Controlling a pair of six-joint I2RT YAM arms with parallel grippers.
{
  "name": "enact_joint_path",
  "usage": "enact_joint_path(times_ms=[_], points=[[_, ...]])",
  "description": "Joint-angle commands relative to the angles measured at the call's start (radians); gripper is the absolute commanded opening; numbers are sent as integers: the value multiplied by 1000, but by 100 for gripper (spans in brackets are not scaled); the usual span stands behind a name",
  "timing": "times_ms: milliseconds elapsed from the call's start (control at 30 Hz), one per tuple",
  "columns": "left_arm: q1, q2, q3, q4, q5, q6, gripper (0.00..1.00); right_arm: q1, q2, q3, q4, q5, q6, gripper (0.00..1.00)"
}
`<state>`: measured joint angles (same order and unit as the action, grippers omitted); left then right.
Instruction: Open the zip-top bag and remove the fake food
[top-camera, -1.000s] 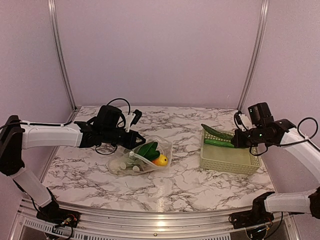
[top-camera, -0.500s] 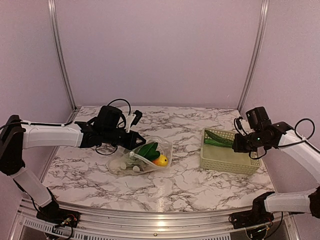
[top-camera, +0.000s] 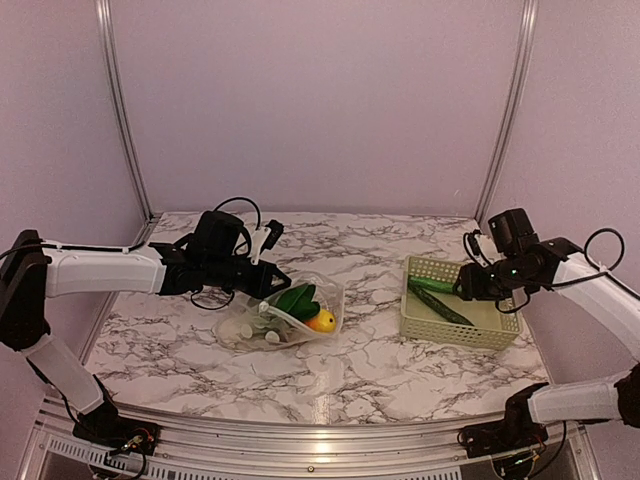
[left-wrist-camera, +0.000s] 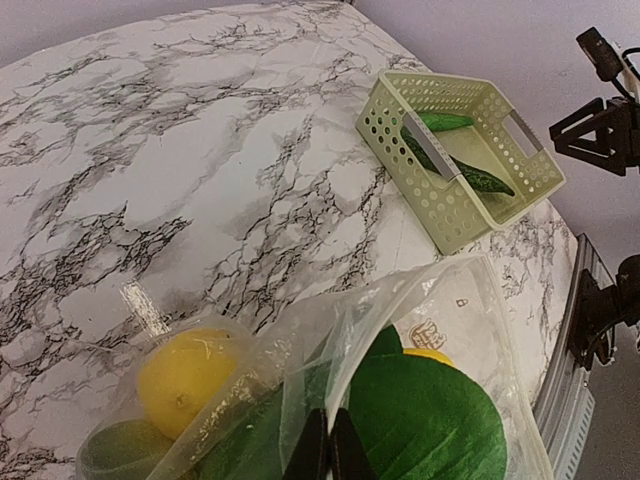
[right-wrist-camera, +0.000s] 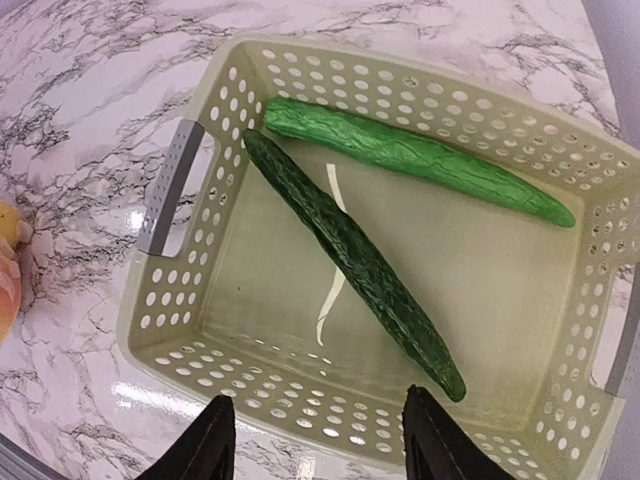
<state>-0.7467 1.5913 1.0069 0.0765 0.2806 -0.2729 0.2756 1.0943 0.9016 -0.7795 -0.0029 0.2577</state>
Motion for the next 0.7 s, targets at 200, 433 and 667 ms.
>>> enact_joint_path(times_ms=[200, 433, 667], points=[[6, 15, 2, -31, 15, 14, 0, 114, 114, 186, 225, -305, -133, 53], [6, 21, 3, -30, 21, 14, 0, 371, 298, 309, 332, -342, -169, 51], [7, 22, 7, -37, 22, 15, 0, 541, 492, 422, 318, -296, -253, 48]])
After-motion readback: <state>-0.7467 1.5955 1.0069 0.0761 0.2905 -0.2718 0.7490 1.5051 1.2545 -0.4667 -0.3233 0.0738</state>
